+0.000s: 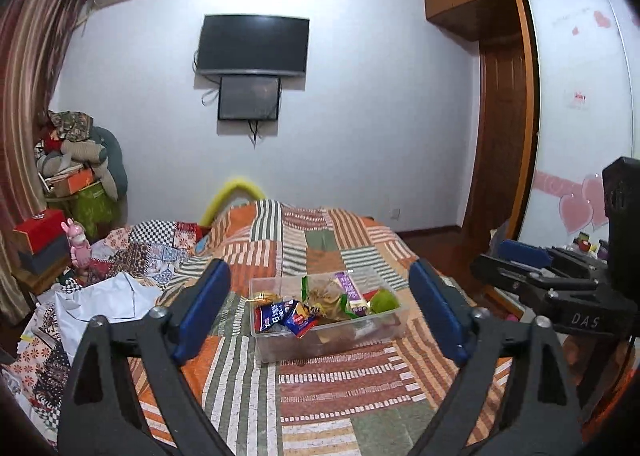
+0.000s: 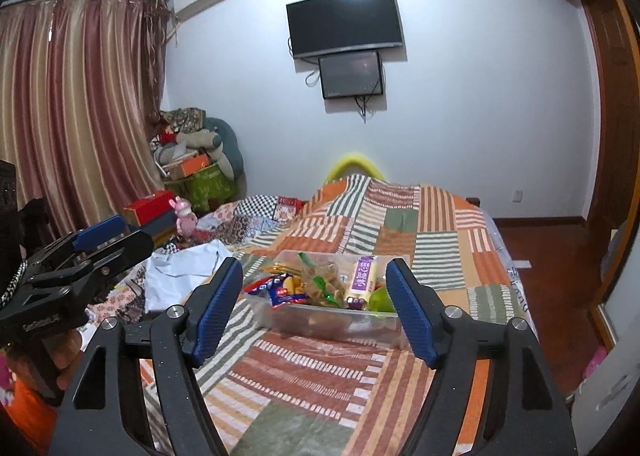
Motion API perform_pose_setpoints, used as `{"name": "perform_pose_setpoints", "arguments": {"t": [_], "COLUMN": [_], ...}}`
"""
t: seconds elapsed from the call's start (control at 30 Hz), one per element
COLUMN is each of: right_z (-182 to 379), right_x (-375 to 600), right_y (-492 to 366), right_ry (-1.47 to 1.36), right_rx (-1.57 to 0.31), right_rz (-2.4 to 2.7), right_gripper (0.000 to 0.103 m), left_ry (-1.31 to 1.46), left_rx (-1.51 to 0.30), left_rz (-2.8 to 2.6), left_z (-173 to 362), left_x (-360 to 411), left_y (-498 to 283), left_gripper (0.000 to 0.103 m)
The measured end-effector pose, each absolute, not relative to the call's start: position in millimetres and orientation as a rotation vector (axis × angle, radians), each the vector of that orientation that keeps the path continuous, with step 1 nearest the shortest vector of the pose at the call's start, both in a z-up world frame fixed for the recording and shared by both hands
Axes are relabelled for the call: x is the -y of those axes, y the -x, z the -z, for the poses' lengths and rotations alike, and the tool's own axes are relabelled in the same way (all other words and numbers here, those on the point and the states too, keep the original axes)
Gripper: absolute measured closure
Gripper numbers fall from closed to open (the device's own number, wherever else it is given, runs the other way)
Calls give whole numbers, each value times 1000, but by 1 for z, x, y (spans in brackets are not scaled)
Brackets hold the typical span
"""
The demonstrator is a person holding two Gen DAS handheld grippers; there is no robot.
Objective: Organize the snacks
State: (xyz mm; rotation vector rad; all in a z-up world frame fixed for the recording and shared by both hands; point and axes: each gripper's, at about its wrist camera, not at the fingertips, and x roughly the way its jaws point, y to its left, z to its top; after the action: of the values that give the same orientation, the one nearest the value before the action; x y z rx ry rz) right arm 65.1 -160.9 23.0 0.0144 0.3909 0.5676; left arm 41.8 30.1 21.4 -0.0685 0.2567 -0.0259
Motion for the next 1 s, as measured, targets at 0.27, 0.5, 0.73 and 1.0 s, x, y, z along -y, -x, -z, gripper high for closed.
{"name": "perform_pose_setpoints", "arguments": {"t": [0.27,0.5,0.73,1.0], "right_z": [-25,-28,-26,-24], "right_x": [162,161,160,163], "right_y": [-52,-43,-38,-35], "right_ry": [-26,-17,-8,-13], "right_rx": [-353,-309,-299,-298], "right_rz": [-559,-523,-519,-521], "right_gripper": [13,3,1,1], "left_ry": [76,78,66,74], "left_rx": [-217,-215,-215,-226], "left_rz": [25,12,2,-1], "left_z": [-23,-18,-15,-11], "left_x": [-27,-27,-27,-30], "left_y": [-24,-18,-19,-20], "left_gripper": [1,0,0,0]}}
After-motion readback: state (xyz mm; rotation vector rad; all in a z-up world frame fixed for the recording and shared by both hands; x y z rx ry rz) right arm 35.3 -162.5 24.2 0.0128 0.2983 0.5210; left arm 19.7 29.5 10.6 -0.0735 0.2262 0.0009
